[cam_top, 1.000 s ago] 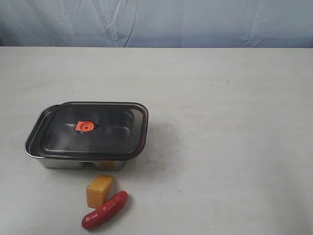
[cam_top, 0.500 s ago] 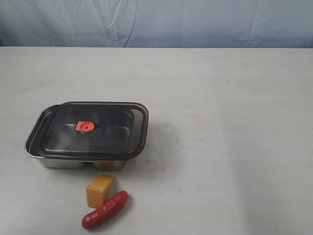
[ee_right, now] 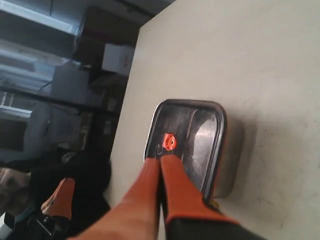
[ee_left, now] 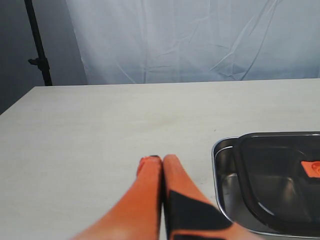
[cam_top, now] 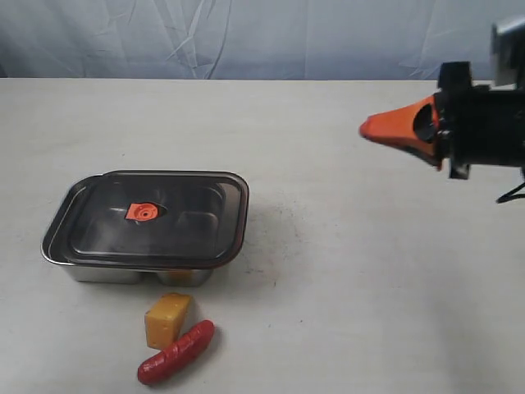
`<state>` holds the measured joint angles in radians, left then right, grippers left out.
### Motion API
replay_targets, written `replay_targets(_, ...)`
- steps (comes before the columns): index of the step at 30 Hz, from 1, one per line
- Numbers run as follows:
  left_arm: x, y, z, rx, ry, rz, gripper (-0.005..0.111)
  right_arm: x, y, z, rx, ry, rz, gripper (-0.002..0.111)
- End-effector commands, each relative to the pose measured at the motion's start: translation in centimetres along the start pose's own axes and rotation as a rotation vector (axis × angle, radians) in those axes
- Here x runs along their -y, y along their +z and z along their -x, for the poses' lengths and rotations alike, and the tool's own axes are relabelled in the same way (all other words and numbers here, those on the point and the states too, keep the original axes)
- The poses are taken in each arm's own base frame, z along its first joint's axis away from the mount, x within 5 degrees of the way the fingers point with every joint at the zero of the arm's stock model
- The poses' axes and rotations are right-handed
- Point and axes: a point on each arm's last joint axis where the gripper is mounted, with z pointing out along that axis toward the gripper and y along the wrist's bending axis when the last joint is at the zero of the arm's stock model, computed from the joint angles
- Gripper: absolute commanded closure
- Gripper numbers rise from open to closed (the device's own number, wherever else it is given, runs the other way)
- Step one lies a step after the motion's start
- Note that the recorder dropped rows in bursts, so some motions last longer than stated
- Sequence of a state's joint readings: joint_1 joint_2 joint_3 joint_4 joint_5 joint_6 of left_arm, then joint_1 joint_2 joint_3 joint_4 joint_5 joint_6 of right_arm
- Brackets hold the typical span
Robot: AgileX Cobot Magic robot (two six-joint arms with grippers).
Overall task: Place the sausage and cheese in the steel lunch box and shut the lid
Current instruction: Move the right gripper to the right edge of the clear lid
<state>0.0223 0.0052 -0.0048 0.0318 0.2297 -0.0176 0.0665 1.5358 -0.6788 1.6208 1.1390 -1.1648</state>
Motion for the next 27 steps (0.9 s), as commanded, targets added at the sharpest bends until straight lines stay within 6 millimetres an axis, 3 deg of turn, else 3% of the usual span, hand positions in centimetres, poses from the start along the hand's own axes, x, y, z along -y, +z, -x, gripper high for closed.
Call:
replay_targets(1,0.0,0.0,-0.1,-0.001,0.000,0.006,0.107,3.6,4.8,-1.6,-0.089,0.001,0.065,0.084)
replay_targets(5,0.0,0.0,-0.1,-0.001,0.000,0.006,0.107,5.7,8.2,-3.0,-0.196,0.016,0.045,0.056)
replay_targets(7,0.0,0.0,-0.1,-0.001,0.000,0.006,0.107,6.0,9.8,-3.2,-0.235,0.007,0.047,0.051)
replay_targets(14,0.0,0.0,-0.1,-0.001,0.000,0.006,0.107,5.8,13.7,-2.7,-0.274,-0.085,-0.012,0.051)
replay_targets(20,0.0,0.0,-0.1,-0.001,0.000,0.006,0.107,5.7,14.5,-2.1,-0.259,-0.090,-0.053,0.051)
replay_targets(27,0.0,0.0,-0.1,-0.001,0.000,0.006,0.107,5.5,15.5,-3.1,-0.288,-0.103,-0.082,0.051)
